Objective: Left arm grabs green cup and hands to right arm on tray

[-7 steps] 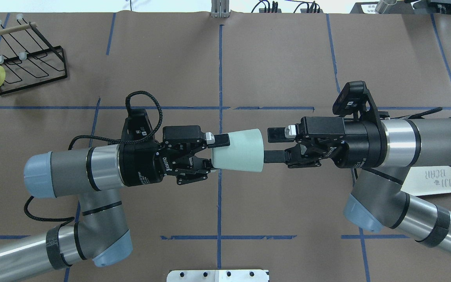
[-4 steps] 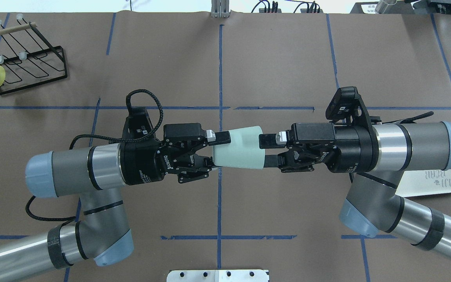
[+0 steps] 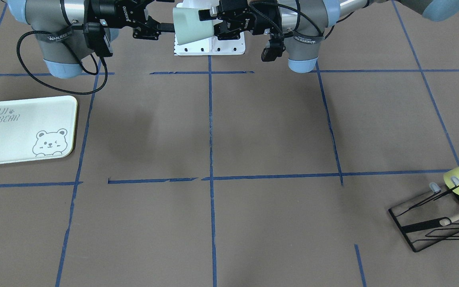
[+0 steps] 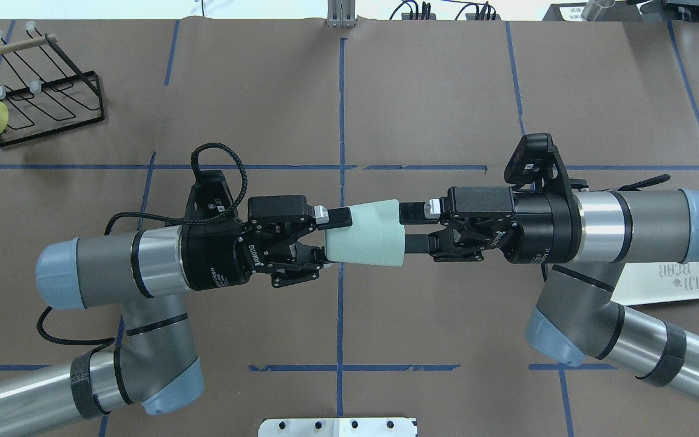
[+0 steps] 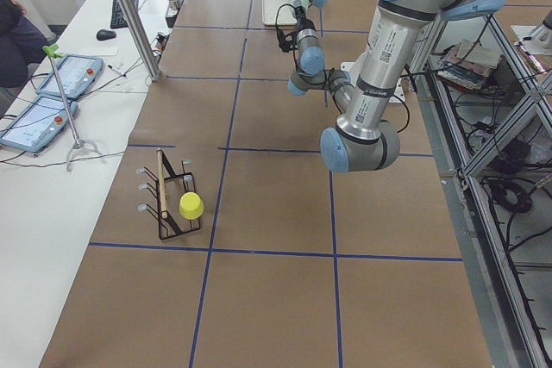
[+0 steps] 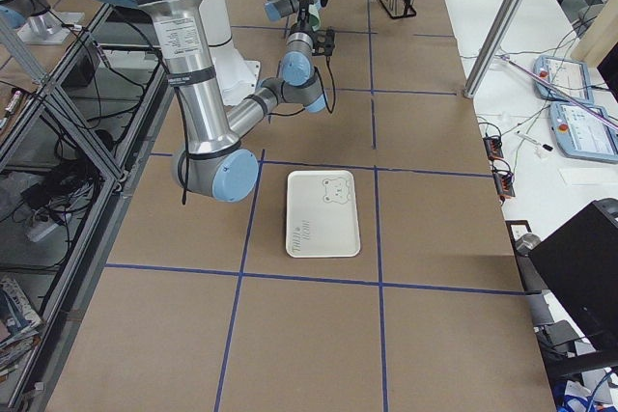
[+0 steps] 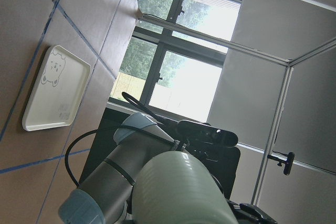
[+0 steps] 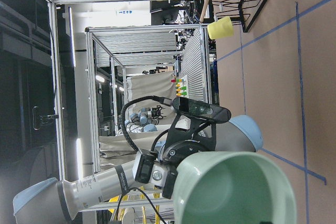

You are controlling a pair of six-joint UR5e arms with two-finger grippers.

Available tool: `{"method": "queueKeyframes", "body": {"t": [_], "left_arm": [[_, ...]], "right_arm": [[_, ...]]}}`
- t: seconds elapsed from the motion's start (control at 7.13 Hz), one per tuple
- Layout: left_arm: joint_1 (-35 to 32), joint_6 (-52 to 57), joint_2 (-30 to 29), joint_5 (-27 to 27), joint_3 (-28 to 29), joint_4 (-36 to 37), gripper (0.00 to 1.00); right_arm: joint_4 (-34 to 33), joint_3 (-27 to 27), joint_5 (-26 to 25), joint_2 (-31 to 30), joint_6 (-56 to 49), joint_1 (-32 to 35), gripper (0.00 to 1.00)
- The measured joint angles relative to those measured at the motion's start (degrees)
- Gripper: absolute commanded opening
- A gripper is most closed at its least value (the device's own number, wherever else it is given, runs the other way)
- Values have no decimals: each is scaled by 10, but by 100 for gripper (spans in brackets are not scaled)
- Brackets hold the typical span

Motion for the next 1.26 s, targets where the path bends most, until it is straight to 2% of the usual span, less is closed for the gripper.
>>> {"method": "queueKeyframes", "body": {"t": [0.28, 0.42, 0.7, 0.84, 1.26], "left_arm": [[2, 0, 0, 0, 1, 0, 19], [2, 0, 0, 0, 1, 0, 19], [5, 1, 0, 0, 1, 0, 19], [6, 1, 0, 0, 1, 0, 19], [6, 1, 0, 0, 0, 0, 19]], "right_arm": [[-1, -1, -7, 7, -1, -1, 89], [-1, -1, -9, 9, -1, -1, 85], [-1, 0, -12, 9, -1, -2, 59], [-1, -1, -13, 9, -1, -3, 49], [-2, -2, -15, 9, -1, -6, 45]]}}
